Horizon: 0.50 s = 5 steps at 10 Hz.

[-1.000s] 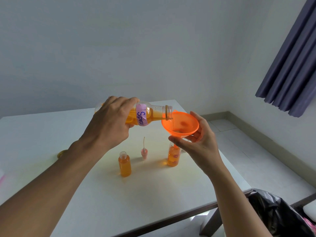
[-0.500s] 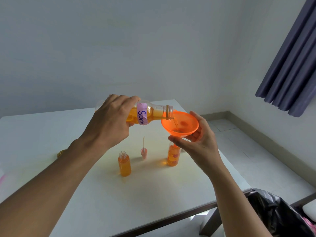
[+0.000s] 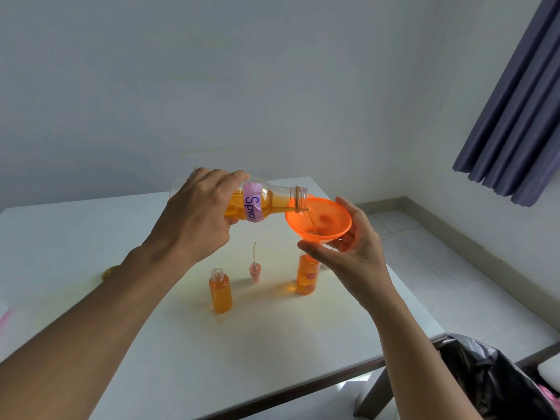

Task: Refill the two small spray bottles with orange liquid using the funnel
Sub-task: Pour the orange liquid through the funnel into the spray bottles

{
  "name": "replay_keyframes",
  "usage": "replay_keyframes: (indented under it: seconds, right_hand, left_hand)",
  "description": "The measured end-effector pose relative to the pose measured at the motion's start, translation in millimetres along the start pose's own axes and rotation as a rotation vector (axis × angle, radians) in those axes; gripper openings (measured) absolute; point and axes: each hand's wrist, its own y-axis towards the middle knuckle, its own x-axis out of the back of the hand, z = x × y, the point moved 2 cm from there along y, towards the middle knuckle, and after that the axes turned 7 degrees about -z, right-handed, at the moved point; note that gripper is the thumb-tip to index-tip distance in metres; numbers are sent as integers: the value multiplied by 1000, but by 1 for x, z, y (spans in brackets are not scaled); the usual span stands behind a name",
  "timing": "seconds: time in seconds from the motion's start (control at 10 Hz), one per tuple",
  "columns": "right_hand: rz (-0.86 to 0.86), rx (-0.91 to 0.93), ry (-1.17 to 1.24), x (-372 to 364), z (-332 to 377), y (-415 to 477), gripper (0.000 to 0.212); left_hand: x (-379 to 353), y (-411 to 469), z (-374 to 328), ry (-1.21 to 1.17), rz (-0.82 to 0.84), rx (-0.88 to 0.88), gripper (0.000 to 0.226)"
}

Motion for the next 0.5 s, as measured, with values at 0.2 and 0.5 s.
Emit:
replay_keyframes:
  seconds: [0.2,0.5]
  right_hand:
    - [1,2,-3,1,-1,0,97]
    - [-2,-5,7,0,-1,1,98]
  left_hand:
    - [-1,1,0,7,6,-3,71]
    - [-4,-3,-1,-28,5,40,69]
